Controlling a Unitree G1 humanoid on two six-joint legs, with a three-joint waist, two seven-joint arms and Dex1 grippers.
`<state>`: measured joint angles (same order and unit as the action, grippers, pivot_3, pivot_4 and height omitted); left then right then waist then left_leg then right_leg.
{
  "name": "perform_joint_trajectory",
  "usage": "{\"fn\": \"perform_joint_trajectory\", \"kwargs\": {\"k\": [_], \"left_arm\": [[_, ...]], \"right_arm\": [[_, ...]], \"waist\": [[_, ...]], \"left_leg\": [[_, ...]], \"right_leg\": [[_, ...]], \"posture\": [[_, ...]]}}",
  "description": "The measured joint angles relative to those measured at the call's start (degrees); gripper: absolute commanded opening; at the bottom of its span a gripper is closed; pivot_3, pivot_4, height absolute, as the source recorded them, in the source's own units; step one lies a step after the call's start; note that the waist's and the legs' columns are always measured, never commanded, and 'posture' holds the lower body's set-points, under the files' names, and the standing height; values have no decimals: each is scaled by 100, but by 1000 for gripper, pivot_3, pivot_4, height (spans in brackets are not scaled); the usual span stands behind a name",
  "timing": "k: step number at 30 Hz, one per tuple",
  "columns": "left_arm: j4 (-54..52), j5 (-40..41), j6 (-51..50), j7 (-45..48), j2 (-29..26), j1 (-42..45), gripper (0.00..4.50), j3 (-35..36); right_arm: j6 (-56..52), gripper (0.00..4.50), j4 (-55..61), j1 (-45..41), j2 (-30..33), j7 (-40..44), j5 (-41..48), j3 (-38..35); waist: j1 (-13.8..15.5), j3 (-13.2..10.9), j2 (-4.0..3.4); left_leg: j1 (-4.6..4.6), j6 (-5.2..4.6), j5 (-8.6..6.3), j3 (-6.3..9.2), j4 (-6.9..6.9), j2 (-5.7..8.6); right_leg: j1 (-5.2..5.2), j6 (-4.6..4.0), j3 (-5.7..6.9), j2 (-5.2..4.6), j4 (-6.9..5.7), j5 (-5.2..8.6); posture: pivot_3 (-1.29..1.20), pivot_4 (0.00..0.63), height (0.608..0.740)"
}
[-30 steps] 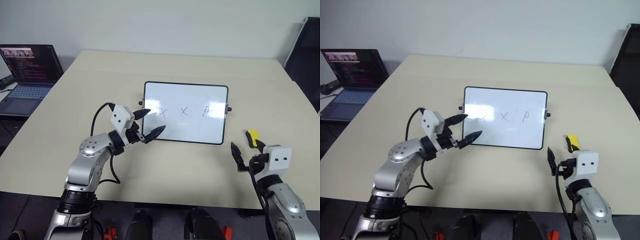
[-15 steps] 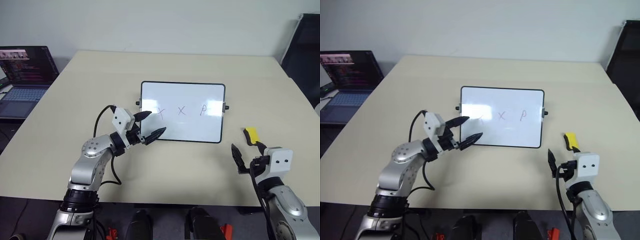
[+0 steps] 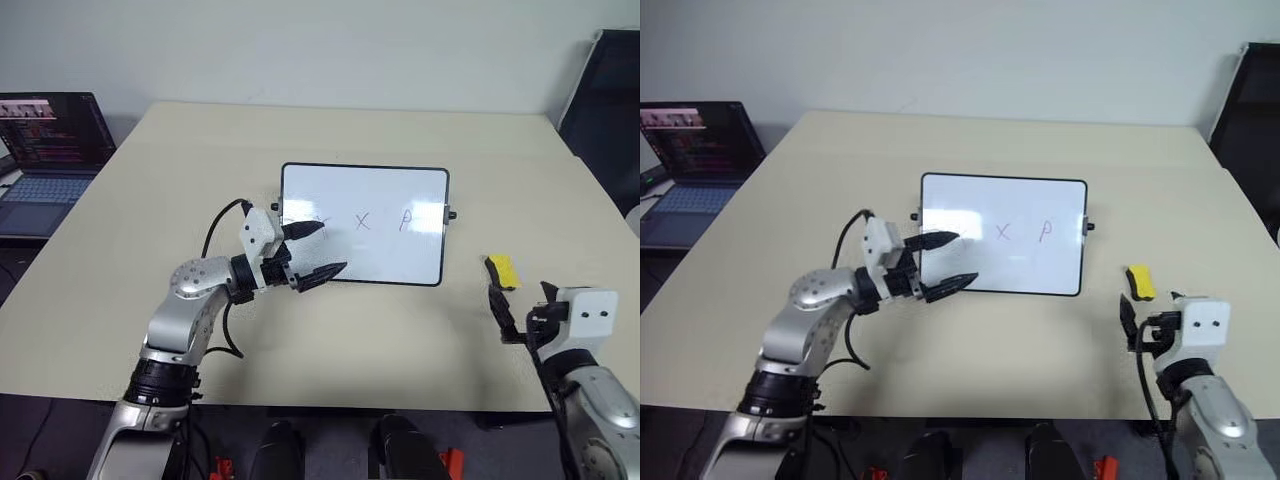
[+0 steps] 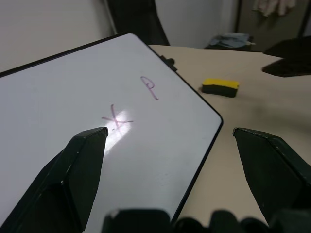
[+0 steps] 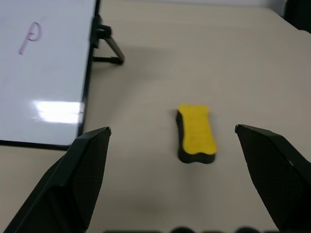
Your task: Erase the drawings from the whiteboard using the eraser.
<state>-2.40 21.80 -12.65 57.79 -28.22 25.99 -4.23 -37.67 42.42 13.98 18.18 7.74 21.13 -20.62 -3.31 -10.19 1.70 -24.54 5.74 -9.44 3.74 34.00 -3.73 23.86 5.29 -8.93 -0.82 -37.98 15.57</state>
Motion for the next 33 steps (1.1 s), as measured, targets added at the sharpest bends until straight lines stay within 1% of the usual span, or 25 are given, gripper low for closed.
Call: {"fn": "perform_joint_trajectory", "kwargs": {"k": [3,6,12,15,19,23,26,33], "left_arm": [[-1,70,-77,351,-44,237,4500,-159],[-2,74,-92,611,-70,434,4500,-280],[7,-33,33,880,-78,620,4500,-447],[8,-39,34,915,-77,637,4500,-455],[2,-44,25,911,-76,641,4500,-456],[-11,-52,12,896,-86,634,4500,-456],[-76,-54,-53,828,-98,615,4500,-456],[-307,-82,-161,669,-208,387,4500,-455]], "right_arm": [[-548,4480,-4,-302,207,31,346,-205],[-981,4480,-97,-692,437,95,583,-249],[-1382,4480,-1068,-1550,666,68,579,-54],[-1369,4480,-1704,-1963,704,74,419,73],[-1063,4480,-2587,-2454,774,121,112,282],[-706,4480,-3358,-2689,816,264,-102,322],[-565,3877,-3748,-2815,839,373,-207,386],[-521,1355,-3956,-2897,866,462,-234,379]], "waist": [[-7,0,0],[-15,0,0],[-19,-1,1],[-23,-1,1],[-34,-1,1],[-39,-1,1],[-48,-1,0],[-55,-1,0]], "left_leg": [[2,0,0,3,2,0],[6,-1,0,6,3,1],[6,-1,1,9,3,2],[6,-1,1,11,3,2],[6,-2,1,14,3,2],[6,-2,1,17,2,3],[6,-2,1,19,2,3],[7,-2,1,23,3,3]], "right_leg": [[-6,0,2,0,1,0],[-12,0,4,0,2,0],[-16,2,6,0,3,-1],[-17,4,7,1,3,-2],[-20,7,10,1,4,-3],[-23,17,13,2,4,-7],[-23,21,13,2,4,-9],[-26,20,16,4,2,-8]], "posture": [[0,150,740],[0,150,740],[0,150,740],[0,150,740],[0,150,740],[0,150,740],[0,150,740],[0,150,740]]}}
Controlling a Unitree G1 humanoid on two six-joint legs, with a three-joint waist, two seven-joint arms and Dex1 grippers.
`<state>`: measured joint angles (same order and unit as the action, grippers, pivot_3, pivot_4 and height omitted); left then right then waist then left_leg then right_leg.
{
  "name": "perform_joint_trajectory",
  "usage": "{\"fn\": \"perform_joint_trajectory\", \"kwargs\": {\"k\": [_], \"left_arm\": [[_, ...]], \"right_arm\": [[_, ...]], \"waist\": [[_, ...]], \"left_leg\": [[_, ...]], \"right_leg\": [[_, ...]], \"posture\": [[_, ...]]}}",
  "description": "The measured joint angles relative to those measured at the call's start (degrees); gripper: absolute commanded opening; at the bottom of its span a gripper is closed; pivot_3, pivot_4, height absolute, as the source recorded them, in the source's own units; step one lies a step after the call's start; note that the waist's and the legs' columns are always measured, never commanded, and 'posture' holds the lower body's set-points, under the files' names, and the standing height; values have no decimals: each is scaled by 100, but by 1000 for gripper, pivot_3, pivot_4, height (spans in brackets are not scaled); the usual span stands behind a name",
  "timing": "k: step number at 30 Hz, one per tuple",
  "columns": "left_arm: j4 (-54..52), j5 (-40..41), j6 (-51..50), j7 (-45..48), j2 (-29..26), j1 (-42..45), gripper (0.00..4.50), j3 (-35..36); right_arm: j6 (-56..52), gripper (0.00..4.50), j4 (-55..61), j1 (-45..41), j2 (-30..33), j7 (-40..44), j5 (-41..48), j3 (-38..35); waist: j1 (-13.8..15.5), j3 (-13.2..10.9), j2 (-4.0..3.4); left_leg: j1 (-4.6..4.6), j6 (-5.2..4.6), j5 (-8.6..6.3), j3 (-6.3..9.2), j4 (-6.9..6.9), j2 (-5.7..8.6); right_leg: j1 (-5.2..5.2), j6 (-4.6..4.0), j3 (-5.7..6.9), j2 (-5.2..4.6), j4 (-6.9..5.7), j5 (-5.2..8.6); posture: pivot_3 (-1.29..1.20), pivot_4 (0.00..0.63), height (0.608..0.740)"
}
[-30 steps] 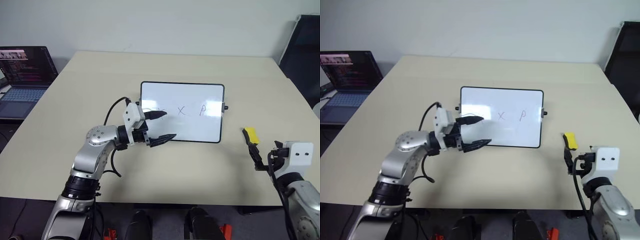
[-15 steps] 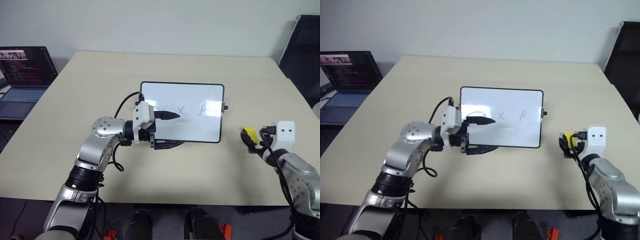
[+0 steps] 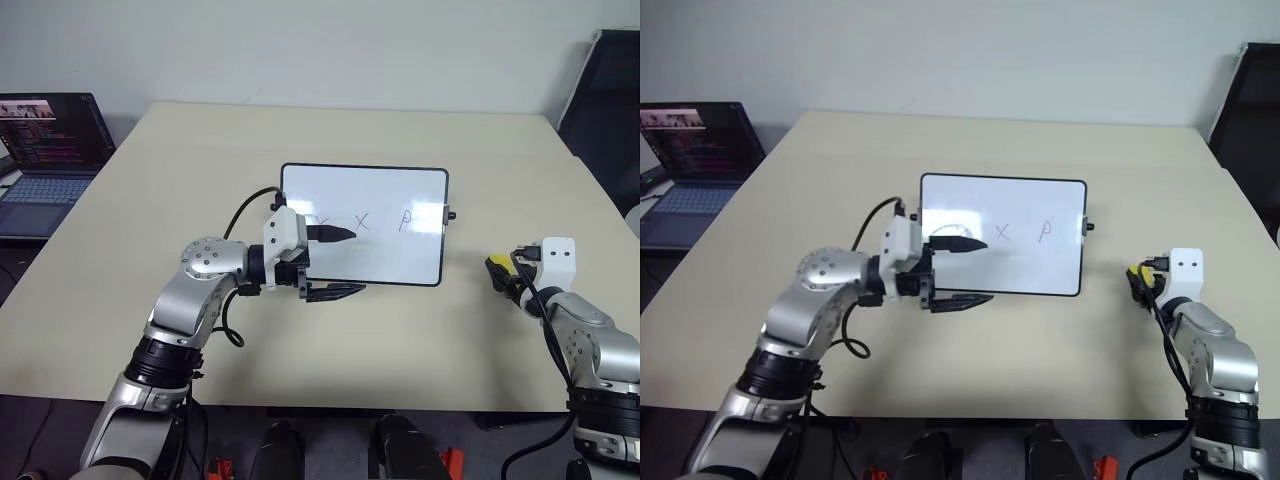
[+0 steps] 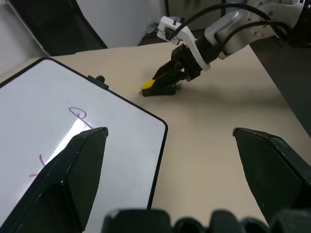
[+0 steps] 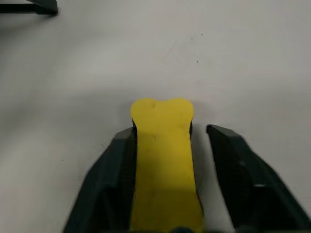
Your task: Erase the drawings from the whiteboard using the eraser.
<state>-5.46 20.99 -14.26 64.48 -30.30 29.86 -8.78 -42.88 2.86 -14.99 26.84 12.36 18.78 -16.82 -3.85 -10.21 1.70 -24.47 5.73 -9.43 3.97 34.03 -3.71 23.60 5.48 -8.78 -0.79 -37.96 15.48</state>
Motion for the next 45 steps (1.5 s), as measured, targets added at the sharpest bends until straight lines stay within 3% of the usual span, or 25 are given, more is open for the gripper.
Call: {"fn": "perform_joint_trajectory", "kwargs": {"k": [2,13,24,33,36,41,45], "left_arm": [[-56,0,-60,-63,-24,-33,4500,2],[-400,-132,-430,-954,-129,-550,4500,264],[-1473,-66,-1119,-1890,-188,-1548,4500,598],[-1528,-77,-1172,-1846,-533,-1647,4500,691],[-1350,-103,-1169,-1779,-613,-1510,4500,692],[-973,-211,-1123,-1818,-475,-1113,4500,668],[-907,-266,-964,-1848,-277,-879,4500,553]], "right_arm": [[0,912,2,-2,-8,3,10,-1],[-91,907,435,178,-116,126,123,-3],[-712,887,2667,1174,248,817,843,89],[-1082,886,3640,901,300,1038,1535,554],[-1062,886,3701,630,342,978,1384,981],[-418,881,3049,-175,476,765,246,2077],[-69,881,2421,-448,460,651,-312,2358]], "waist": [[-10,0,0],[-82,0,0],[-85,-2,1],[-95,-3,5],[-94,-5,7],[-94,-6,9],[-69,-7,11]], "left_leg": [[0,0,0,2,1,0],[5,0,0,7,0,0],[6,0,0,9,3,0],[9,1,0,9,3,1],[7,1,0,8,3,2],[5,1,0,8,2,2],[-4,1,-1,9,-4,2]], "right_leg": [[-1,-1,1,0,0,1],[-8,-2,5,0,0,2],[-9,-12,4,0,1,8],[-8,-15,3,0,6,9],[-8,-15,2,-1,10,8],[-6,-15,5,-1,13,8],[-5,-13,8,-1,22,8]], "posture": [[0,150,740],[0,150,740],[0,150,740],[0,150,740],[0,150,740],[0,150,740],[0,150,740]]}}
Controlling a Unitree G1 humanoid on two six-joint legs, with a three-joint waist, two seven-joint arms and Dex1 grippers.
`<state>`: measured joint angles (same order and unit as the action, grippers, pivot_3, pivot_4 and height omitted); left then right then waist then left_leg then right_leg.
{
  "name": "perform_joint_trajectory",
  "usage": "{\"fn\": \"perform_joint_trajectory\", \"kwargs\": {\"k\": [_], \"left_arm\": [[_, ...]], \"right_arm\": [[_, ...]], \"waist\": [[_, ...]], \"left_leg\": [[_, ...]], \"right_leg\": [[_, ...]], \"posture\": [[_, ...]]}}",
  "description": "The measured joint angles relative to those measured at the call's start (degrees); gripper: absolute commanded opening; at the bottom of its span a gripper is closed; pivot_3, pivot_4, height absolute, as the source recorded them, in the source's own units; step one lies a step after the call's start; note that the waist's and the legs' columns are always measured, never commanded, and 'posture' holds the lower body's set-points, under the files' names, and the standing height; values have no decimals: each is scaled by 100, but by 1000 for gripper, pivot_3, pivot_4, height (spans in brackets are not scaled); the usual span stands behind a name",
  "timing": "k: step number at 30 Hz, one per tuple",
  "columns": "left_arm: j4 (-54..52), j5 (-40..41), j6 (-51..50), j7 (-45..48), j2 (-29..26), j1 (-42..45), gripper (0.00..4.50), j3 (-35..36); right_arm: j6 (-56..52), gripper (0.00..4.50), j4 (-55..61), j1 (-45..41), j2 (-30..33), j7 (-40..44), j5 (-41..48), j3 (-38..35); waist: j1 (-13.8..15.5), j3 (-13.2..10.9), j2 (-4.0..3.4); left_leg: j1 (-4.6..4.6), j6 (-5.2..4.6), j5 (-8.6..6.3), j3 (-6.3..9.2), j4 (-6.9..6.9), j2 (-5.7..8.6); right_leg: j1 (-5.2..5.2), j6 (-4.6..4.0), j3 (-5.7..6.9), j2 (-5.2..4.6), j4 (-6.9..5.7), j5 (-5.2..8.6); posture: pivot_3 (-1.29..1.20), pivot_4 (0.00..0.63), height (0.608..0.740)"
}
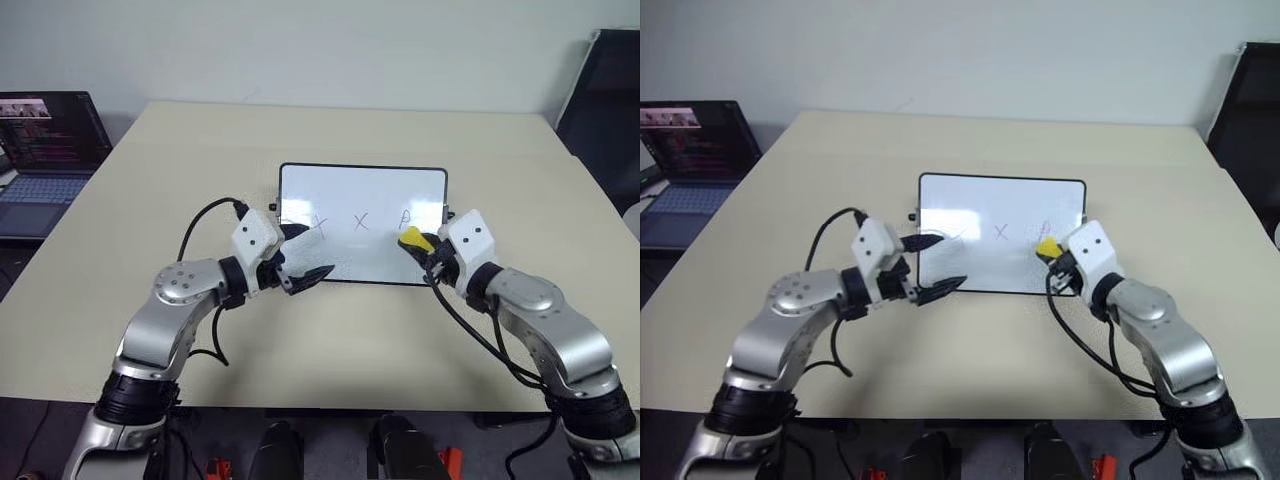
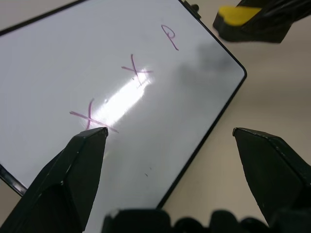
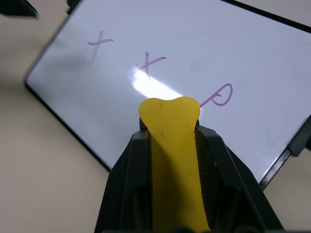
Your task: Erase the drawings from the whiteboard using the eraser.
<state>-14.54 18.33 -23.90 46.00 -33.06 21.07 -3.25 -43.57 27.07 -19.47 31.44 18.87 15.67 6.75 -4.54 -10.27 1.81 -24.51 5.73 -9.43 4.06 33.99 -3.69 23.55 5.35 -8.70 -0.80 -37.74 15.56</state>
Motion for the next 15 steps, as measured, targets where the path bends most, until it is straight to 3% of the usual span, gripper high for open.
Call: {"fn": "perform_joint_trajectory", "kwargs": {"k": [9,15], "left_arm": [[216,-66,232,137,178,194,4500,-211],[216,-66,270,216,181,184,4500,-221]], "right_arm": [[650,880,-1352,-988,-607,-512,-897,16],[800,878,-1709,-1151,-765,-391,-1225,237]], "waist": [[-39,-1,-1],[-28,-1,-1]], "left_leg": [[4,-1,0,5,-1,0],[2,-1,0,6,-4,-1]], "right_leg": [[0,15,4,2,-16,-5],[0,27,5,2,-14,-11]], "posture": [[0,150,740],[0,150,740]]}}
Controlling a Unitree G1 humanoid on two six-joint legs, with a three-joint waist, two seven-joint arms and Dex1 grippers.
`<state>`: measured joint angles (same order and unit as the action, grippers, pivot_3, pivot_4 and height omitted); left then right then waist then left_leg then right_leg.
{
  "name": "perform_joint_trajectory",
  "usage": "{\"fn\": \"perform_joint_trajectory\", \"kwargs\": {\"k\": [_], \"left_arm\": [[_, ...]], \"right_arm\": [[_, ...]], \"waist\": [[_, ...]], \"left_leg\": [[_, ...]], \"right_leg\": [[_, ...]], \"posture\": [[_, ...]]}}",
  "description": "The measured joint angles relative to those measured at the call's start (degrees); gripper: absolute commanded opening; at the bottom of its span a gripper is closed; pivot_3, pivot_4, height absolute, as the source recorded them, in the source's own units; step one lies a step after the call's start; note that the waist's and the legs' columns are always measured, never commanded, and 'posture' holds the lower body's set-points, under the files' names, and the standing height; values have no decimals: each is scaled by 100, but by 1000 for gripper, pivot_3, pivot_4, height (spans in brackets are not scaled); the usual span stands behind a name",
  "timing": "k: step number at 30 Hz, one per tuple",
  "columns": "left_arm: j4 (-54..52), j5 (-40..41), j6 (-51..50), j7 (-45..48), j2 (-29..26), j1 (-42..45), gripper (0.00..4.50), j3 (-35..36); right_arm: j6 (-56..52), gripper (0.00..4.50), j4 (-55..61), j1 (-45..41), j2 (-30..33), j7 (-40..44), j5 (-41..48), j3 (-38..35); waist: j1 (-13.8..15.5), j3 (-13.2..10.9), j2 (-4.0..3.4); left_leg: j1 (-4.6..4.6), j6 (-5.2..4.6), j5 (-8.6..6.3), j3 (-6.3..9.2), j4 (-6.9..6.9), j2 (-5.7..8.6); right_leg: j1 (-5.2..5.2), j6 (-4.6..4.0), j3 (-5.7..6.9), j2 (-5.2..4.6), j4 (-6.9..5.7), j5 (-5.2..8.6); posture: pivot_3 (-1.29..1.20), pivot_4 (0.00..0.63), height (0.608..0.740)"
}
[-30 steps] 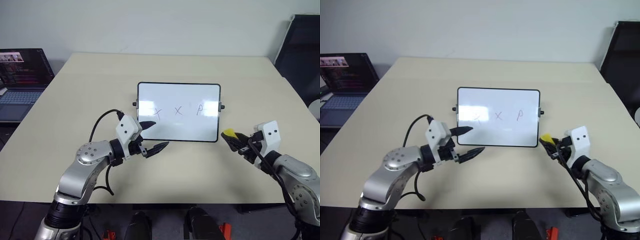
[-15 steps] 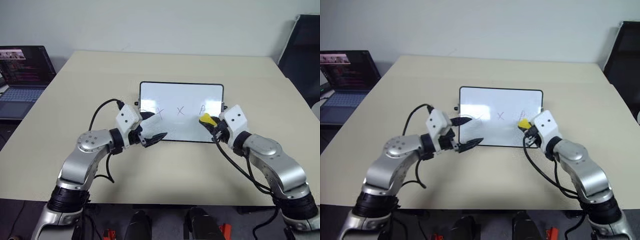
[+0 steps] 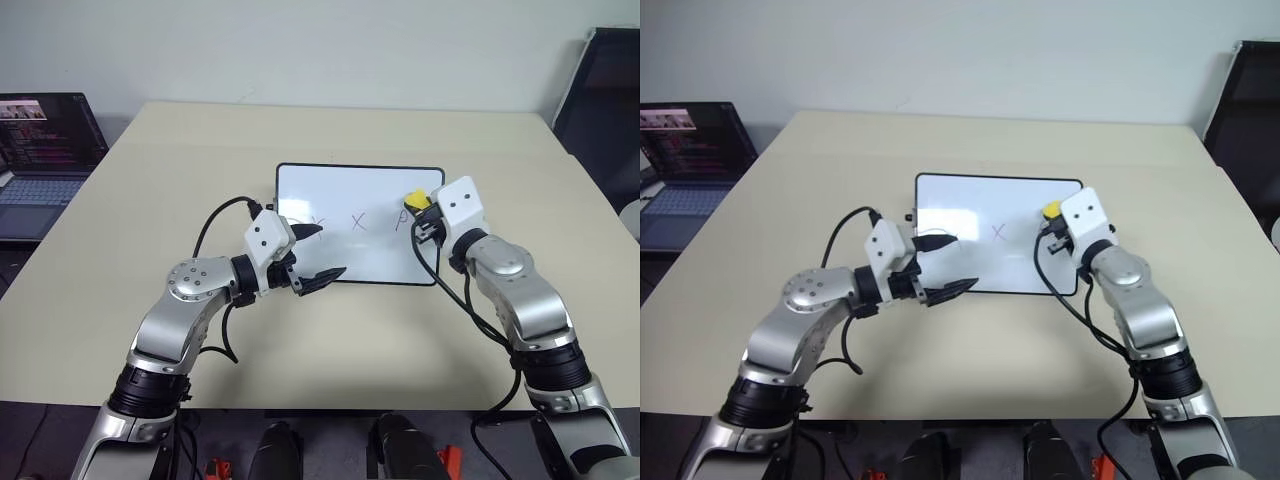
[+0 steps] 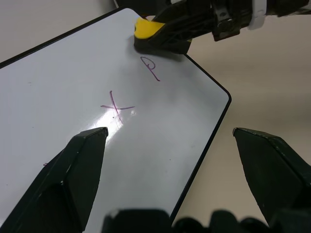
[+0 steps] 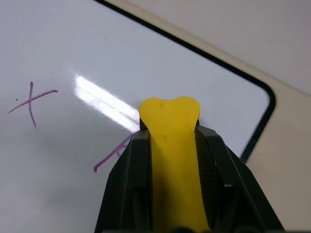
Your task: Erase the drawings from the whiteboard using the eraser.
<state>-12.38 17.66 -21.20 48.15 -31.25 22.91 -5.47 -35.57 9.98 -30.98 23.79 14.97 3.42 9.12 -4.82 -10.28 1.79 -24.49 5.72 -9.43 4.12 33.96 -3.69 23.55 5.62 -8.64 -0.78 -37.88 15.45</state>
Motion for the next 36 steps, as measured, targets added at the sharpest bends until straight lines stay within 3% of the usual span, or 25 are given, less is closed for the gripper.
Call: {"fn": "perform_joint_trajectory", "kwargs": {"k": [8,19,28,36], "left_arm": [[-1,0,14,-1,2,-11,4500,-3],[-1,1,29,-1,21,-14,4500,-16],[-4,15,-71,-140,114,-198,4500,21],[-34,38,-221,-260,65,-373,4500,204]], "right_arm": [[-503,869,509,360,551,885,-82,577],[-16,869,-11,-12,234,264,-771,445],[-523,868,595,449,381,1006,-665,563],[-430,868,535,499,115,975,-613,349]], "waist": [[-8,2,4],[-11,2,4],[-26,4,7],[-27,3,10]], "left_leg": [[29,1,1,1,14,1],[39,-6,8,-1,15,3],[40,-6,7,-1,8,1],[42,-6,8,-1,10,3]], "right_leg": [[-30,-26,-4,0,-2,11],[-34,-33,-8,0,-4,2],[-33,-32,-8,1,-1,2],[-32,-33,-11,1,-2,2]], "posture": [[0,150,740],[0,150,740],[0,150,740],[0,150,740]]}}
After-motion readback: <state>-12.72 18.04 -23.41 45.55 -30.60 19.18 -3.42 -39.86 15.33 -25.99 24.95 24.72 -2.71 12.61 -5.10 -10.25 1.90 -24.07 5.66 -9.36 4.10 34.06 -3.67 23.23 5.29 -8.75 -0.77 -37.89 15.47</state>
